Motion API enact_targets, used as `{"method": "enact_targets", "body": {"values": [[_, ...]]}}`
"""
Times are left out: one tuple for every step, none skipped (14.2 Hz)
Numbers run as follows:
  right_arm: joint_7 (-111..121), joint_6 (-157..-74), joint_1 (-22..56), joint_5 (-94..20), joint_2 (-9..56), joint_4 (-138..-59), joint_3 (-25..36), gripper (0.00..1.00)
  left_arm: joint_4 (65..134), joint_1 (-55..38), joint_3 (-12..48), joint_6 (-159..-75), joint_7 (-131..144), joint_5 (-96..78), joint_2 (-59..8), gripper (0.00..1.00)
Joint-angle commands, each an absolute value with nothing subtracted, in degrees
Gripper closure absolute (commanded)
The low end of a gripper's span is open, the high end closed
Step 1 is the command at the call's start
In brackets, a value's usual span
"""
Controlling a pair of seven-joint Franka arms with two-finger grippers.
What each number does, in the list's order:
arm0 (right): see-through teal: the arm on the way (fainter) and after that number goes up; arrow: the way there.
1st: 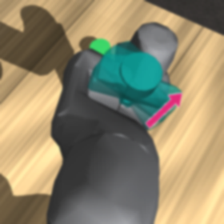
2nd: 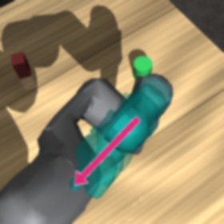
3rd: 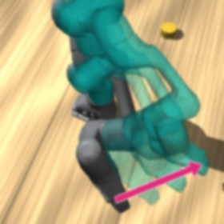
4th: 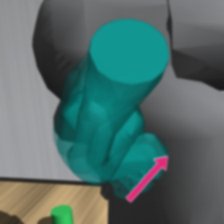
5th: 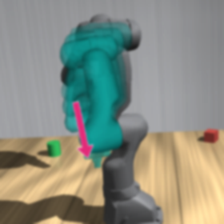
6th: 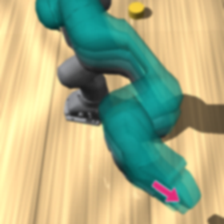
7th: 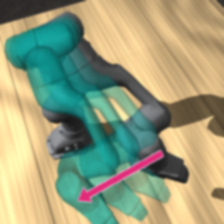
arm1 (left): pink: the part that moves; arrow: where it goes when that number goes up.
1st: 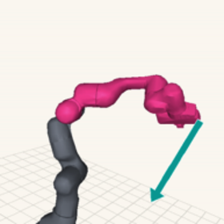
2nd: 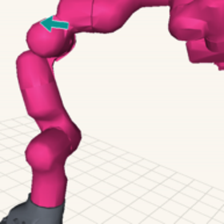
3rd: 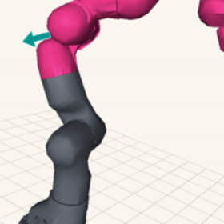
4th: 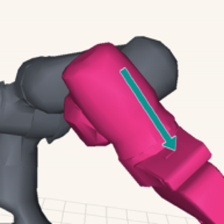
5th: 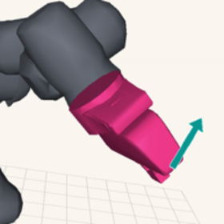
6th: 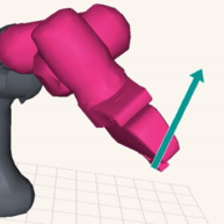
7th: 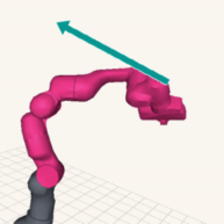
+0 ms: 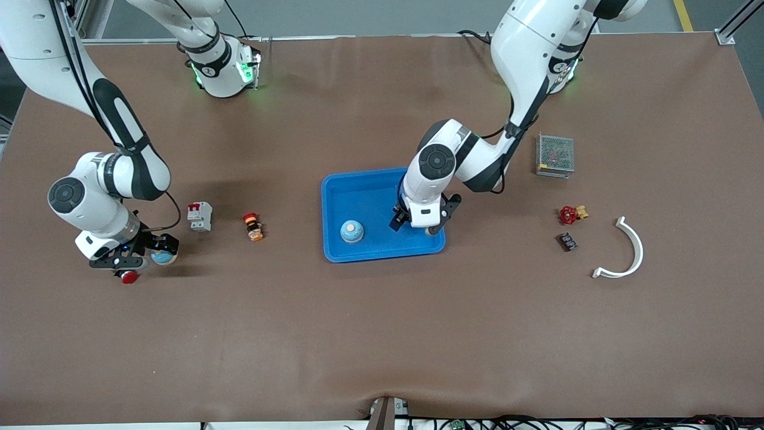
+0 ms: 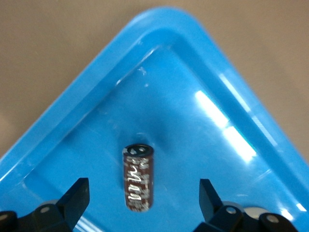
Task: Place electrolytic capacitor and blue bell in tray
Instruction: 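Grasp and lift the bell while the left gripper reaches the second capacitor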
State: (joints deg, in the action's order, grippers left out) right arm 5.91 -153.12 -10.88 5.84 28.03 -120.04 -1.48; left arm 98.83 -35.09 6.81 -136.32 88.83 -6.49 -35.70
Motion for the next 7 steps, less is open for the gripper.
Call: {"method": "enact_targets", "body": {"values": [[2.39, -153.98, -11.95, 5.89, 26.81, -121.64, -2.46, 1.0, 95.64, -33.15, 6.33, -128.35, 88.07, -6.5, -32.0, 0.0], [0.89, -153.9, -11.69, 5.89, 26.81, -121.64, -2.46, 1.0, 94.06, -32.18, 6.33, -125.97, 87.54, -6.5, -31.38, 0.0], [0.27, -153.98, -11.69, 5.89, 26.81, -121.64, -2.63, 1.0, 93.17, -31.3, 6.33, -124.56, 87.28, -6.42, -30.85, 0.0], [-0.08, -153.46, -11.95, 5.89, 26.72, -121.64, -3.25, 1.0, 92.9, -30.42, 6.24, -123.93, 86.75, -6.42, -29.98, 0.0], [-1.48, -153.02, -12.13, 5.8, 26.37, -121.64, -3.69, 1.0, 93.07, -28.93, 6.24, -123.49, 85.79, -5.81, -29.1, 0.0], [-3.93, -150.76, -12.04, 5.8, 25.58, -121.47, -4.21, 1.0, 92.99, -27.44, 6.33, -122.27, 85.0, -4.32, -28.48, 0.0], [-6.91, -147.69, -12.04, 5.8, 24.53, -120.77, -5.09, 1.0, 92.99, -26.38, 6.33, -121.47, 84.73, -3.26, -28.3, 0.0]]}}
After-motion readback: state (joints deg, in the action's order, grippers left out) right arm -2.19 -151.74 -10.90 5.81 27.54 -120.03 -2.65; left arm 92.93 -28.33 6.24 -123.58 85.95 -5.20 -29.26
